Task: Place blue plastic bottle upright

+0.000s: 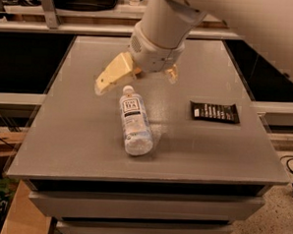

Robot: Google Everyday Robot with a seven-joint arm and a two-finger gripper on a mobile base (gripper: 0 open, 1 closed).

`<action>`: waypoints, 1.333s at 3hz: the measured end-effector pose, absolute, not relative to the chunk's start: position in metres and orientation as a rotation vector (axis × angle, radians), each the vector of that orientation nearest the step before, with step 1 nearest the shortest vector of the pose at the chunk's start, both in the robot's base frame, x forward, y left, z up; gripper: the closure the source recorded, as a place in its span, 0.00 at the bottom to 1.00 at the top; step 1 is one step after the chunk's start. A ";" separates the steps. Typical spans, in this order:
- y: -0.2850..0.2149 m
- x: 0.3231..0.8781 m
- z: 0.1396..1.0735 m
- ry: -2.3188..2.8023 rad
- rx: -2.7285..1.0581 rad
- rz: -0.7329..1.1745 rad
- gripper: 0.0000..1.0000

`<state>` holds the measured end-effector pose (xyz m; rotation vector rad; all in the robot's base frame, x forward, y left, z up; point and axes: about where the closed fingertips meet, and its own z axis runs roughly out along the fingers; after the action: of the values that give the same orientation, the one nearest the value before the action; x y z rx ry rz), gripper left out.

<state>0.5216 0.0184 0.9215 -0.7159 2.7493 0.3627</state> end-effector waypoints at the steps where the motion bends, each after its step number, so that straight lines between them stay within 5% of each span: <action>1: 0.027 0.518 0.906 2.779 -0.605 0.327 0.00; 4: 0.047 0.536 0.867 2.861 -0.467 0.260 0.00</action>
Offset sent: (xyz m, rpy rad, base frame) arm 0.0060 0.0221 -0.0549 -0.0381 0.0558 -0.2137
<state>0.5360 0.0470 0.8666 -0.4667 2.8610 0.2602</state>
